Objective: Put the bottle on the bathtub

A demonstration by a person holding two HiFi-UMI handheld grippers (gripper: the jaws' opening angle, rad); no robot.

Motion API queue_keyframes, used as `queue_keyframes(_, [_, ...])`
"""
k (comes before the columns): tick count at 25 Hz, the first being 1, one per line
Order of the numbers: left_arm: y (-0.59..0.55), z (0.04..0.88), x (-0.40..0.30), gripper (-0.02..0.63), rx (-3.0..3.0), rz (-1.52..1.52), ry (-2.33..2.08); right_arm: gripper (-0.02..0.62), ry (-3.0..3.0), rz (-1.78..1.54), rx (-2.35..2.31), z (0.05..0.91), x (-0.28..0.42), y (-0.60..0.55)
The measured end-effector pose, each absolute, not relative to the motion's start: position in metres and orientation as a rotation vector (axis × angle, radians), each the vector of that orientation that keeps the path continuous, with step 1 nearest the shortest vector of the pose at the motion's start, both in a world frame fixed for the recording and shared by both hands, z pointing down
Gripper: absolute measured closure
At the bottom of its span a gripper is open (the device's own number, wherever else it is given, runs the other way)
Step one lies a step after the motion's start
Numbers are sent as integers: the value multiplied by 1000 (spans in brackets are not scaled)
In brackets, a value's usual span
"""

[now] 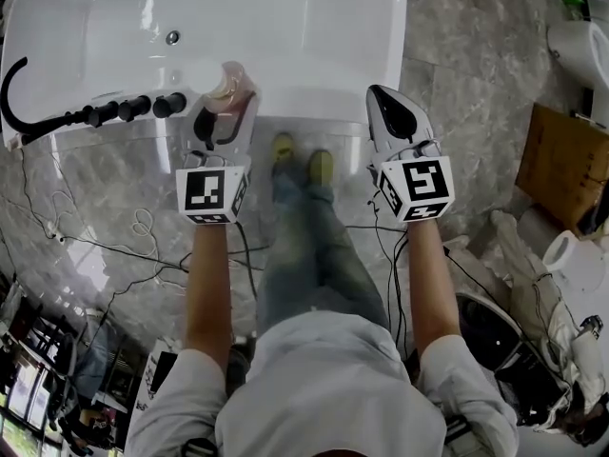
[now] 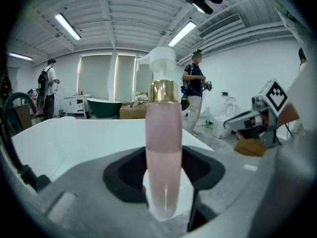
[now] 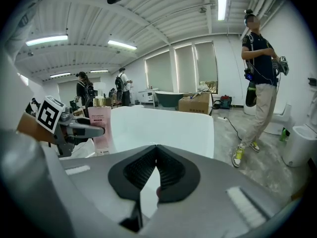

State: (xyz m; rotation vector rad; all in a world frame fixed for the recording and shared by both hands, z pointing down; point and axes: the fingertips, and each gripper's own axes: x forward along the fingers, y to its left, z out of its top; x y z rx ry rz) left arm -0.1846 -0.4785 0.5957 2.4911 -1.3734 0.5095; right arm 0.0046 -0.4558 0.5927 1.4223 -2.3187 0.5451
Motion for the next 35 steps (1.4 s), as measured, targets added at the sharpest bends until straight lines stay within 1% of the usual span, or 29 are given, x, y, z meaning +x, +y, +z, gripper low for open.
queue_keyframes(10, [-477,628,-179,394,2465,531,-1372,594,-2313,559,1409,615,12,-458])
queue_keyframes(21, [-476,646,-173,394,2494,539,-1341,594,-2295,562,1401,627,13,-453])
queue_keyframes(35, [-454,657,-184,394,2520,540,-1315,594,-2291,566,1381,636,-4,-443])
